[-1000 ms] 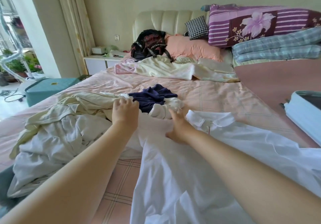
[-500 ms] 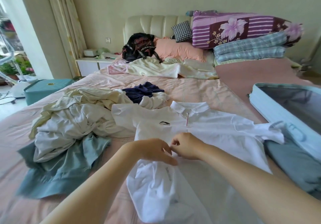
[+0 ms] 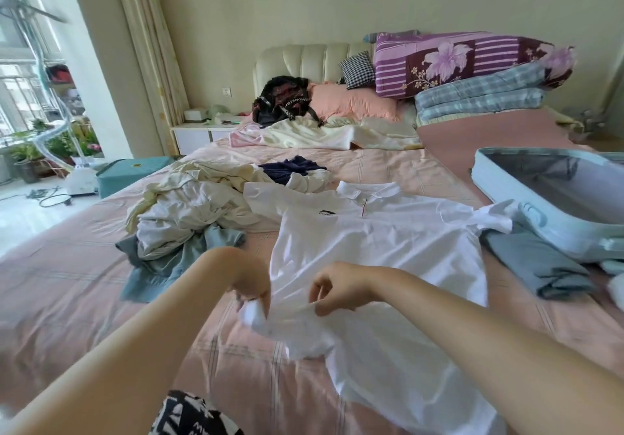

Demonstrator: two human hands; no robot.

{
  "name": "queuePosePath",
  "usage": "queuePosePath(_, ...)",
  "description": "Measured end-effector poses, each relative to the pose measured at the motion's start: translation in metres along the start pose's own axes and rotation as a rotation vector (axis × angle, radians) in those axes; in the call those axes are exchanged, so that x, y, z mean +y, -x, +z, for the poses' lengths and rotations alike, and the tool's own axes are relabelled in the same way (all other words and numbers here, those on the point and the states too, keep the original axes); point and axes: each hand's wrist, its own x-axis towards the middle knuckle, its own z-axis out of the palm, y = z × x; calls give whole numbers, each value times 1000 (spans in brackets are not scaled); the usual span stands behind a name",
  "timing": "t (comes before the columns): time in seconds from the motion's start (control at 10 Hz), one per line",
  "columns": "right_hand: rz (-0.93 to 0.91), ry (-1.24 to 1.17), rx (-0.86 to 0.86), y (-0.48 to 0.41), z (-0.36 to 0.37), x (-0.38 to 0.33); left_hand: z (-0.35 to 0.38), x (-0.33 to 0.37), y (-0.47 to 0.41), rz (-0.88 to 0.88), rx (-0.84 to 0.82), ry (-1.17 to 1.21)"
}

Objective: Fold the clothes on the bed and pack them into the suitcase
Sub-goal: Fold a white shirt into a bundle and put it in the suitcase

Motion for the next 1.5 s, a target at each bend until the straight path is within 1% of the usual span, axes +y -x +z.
queuePosePath(0.1, 44, 72, -150, 13, 13, -4, 18, 6, 11, -51, -252, 103)
queuePosePath(0.2, 100, 29, -135, 30, 18, 7, 27, 30, 10, 101, 41, 282)
queuePosePath(0.3, 91, 41, 43, 54, 16, 25, 35, 70, 3, 268, 340, 307)
queuePosePath(0.4, 95, 94, 221, 87, 17, 51, 49, 117, -7, 381, 280, 235)
queuePosePath(0.5, 160, 92, 218, 125, 28, 76, 64, 146, -24, 370, 268, 63)
queuePosePath(0.6, 199, 330, 174, 147, 50, 93, 75, 156, -39, 370, 365, -12)
queuePosePath(0.7, 159, 517, 230, 149, 70, 101, 78, 159, -38, 389, 520, 57)
queuePosePath(0.8, 184, 384, 230, 154, 63, 100, 73, 159, -29, 399, 524, 107)
queuePosePath(0.9, 221, 176, 198, 169, 39, 99, 68, 164, -17, 446, 403, 249)
queuePosePath(1.0, 363, 173, -14, 185, 16, 109, 66, 180, -7, 490, 1, 401)
queuePosePath(1.1, 667, 186, -453, 194, 10, 118, 62, 200, -7, 423, -266, 285)
queuePosePath(1.2, 658, 115, -323, 192, -2, 127, 39, 210, -18, 458, -75, 312)
queuePosePath(1.3, 437, 133, 323, 181, -31, 136, 7, 216, -35, 508, 263, 443)
queuePosePath(1.4, 339, 305, 580, 159, -52, 155, -25, 224, -65, 462, 567, 338)
queuePosePath(1.5, 440, 377, 370, 140, -58, 178, -47, 236, -101, 418, 681, 240)
